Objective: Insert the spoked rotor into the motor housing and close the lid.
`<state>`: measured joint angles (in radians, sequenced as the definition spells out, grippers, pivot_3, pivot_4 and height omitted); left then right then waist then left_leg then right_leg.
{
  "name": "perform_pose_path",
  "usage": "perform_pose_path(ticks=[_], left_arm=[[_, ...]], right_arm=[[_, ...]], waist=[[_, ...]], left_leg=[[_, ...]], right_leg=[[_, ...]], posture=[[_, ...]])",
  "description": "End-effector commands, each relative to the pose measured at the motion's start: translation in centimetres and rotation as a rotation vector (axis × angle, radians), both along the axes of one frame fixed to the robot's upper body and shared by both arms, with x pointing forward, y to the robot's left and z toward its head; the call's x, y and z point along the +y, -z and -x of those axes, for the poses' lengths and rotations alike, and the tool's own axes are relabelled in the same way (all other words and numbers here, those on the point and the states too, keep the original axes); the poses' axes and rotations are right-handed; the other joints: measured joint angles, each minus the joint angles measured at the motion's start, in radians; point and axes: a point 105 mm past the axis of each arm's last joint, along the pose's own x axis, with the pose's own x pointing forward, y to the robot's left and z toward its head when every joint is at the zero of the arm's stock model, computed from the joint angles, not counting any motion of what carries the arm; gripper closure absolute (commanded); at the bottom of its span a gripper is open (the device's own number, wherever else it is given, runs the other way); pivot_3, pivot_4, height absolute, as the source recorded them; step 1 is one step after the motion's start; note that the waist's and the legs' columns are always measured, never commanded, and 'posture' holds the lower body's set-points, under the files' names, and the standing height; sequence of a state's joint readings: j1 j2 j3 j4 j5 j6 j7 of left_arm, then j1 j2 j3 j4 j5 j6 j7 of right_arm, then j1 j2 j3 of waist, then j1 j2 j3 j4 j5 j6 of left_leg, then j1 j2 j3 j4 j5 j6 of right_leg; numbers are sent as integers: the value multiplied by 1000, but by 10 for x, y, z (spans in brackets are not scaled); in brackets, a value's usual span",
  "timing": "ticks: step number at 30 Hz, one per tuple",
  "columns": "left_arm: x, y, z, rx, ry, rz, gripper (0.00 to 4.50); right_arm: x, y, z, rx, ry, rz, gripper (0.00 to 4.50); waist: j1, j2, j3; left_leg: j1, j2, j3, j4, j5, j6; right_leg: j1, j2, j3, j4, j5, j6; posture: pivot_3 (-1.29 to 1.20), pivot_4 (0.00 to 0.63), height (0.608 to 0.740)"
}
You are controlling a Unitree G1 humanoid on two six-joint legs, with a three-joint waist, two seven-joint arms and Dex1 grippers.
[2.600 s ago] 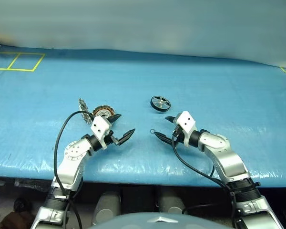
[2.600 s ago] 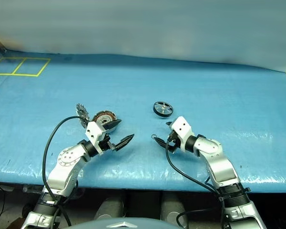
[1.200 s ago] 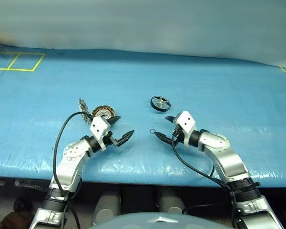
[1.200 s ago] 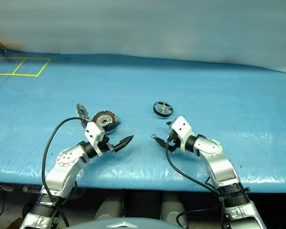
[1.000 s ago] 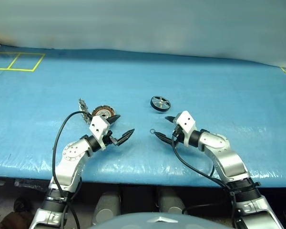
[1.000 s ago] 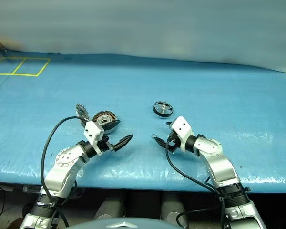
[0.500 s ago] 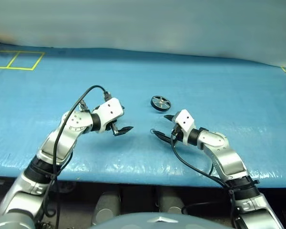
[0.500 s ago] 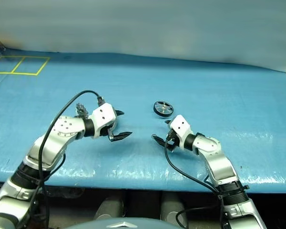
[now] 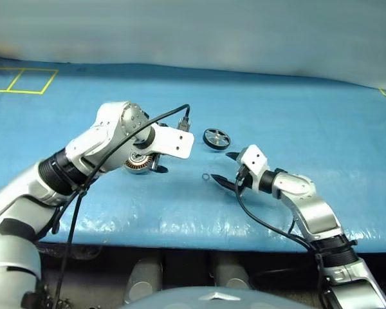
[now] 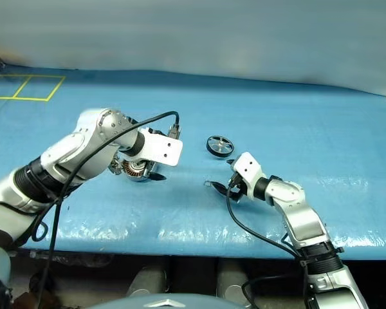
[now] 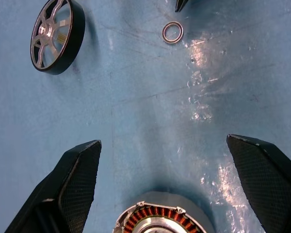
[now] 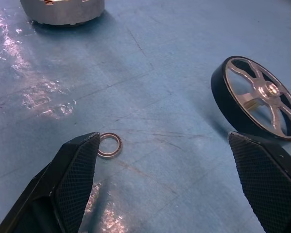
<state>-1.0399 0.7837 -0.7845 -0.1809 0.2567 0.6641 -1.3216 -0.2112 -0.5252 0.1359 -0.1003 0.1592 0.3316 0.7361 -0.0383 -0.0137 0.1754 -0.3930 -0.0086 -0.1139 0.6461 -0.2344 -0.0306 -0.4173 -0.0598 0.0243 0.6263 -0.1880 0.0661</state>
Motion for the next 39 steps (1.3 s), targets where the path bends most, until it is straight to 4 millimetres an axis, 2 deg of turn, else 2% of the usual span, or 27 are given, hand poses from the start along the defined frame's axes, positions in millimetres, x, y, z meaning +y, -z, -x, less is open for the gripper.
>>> perform_pose_path(ticks=[1, 4, 10, 14, 17, 29, 39], left_arm=[[7, -9, -11, -50, -32, -76, 0], [11, -2, -12, -27, -59, -101, 0], [30, 15, 6, 55, -87, -168, 0], [49, 18, 6, 64, -154, -216, 0], [57, 17, 3, 50, -192, -222, 0], [72, 34, 2, 82, -274, -248, 0], [76, 39, -15, 64, -325, -255, 0]], right_arm=[[-4, -14, 0, -43, 1, -1, 44], [-3, -15, 1, -44, 0, -2, 44], [0, -14, 2, -36, -4, 2, 44], [4, -13, 2, -27, -28, 5, 44], [8, -12, 2, -16, -50, 9, 44], [19, -12, 3, -5, -107, 19, 44], [21, -11, 6, -7, -94, 0, 44]], waist=[[-1, 0, 0], [-2, 0, 0], [-5, 0, 0], [-4, 0, 0], [-4, 0, 0], [-3, 0, 0], [-1, 0, 0]], left_leg=[[0, 0, 0, 0, 0, 0], [0, 0, 0, 0, 0, 0], [0, 0, 0, 0, 0, 1], [0, 0, 0, 1, 0, 1], [0, 0, 0, 2, 0, 1], [0, 0, 0, 2, 0, 1], [0, 0, 0, 3, 0, 1]], right_leg=[[0, 0, 0, 0, 0, 0], [0, 0, 0, 0, 0, 0], [0, 0, 0, 0, 0, 0], [0, 0, 0, 1, 0, 0], [0, 0, 0, 1, 0, 0], [0, 0, 0, 1, 1, 2], [1, 0, 0, 2, 3, 5]], posture=[[0, 150, 740], [0, 150, 740], [0, 150, 740], [0, 150, 740], [0, 150, 740], [0, 150, 740], [0, 150, 740]])
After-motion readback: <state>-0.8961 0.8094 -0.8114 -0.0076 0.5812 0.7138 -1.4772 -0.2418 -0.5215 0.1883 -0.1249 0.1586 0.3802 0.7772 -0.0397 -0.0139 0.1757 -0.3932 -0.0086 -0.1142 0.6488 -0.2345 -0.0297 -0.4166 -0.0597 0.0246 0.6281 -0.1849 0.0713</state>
